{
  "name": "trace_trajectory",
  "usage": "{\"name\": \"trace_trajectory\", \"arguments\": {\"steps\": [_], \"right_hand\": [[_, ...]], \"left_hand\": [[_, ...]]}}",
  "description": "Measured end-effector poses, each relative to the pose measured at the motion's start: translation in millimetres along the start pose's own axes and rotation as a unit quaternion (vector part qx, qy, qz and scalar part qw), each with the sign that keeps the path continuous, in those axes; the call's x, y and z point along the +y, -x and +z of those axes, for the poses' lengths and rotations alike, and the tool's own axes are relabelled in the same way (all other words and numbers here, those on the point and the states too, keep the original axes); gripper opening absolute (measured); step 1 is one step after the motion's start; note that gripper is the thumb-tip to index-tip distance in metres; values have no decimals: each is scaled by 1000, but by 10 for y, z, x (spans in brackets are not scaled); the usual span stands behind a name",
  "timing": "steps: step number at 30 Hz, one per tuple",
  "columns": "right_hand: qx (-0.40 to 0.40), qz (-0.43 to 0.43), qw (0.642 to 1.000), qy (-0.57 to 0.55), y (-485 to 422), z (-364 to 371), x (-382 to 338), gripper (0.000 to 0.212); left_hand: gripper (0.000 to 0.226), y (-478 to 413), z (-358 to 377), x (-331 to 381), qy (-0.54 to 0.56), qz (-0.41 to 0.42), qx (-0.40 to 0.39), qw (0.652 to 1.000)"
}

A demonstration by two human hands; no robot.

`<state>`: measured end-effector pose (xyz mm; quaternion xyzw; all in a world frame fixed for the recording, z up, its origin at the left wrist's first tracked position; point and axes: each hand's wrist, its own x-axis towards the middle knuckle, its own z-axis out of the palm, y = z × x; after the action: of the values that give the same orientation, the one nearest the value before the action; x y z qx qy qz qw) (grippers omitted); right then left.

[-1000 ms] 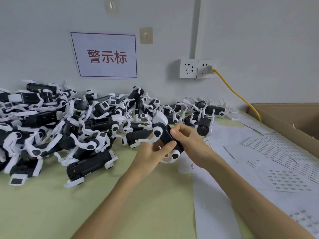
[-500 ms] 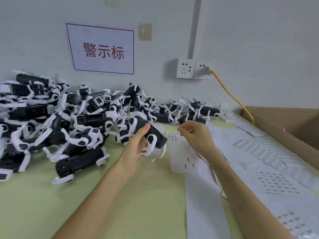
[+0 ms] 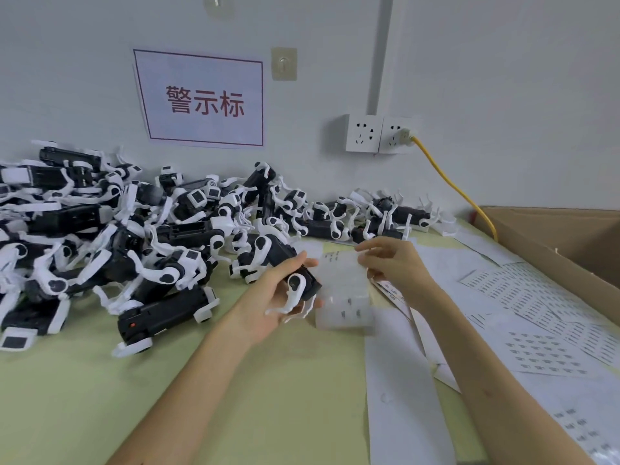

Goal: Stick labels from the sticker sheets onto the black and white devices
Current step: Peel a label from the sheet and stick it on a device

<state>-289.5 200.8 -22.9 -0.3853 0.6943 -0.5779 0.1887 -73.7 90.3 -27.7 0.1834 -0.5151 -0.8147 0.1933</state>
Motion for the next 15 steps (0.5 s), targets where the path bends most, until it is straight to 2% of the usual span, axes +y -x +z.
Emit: {"name": "trace_trajectory", "arguments": {"steps": [3,6,10,15], "right_hand": [[58,-45,993,-91,-24,7,-55,18],[100,-75,987,-97,-21,11,-58,19],[133,-62,975,-166,-27,-9,-60,19],[115,-27,959,-258,-36,-5,-63,16]], "left_hand": [[53,46,14,22,-71,-5,-33,997],[46,68,77,-3,-109,1,-44,993],[44,52,89,-20,-67,1,-22,998],[36,74,115,-26,-6,38,-62,997]]}}
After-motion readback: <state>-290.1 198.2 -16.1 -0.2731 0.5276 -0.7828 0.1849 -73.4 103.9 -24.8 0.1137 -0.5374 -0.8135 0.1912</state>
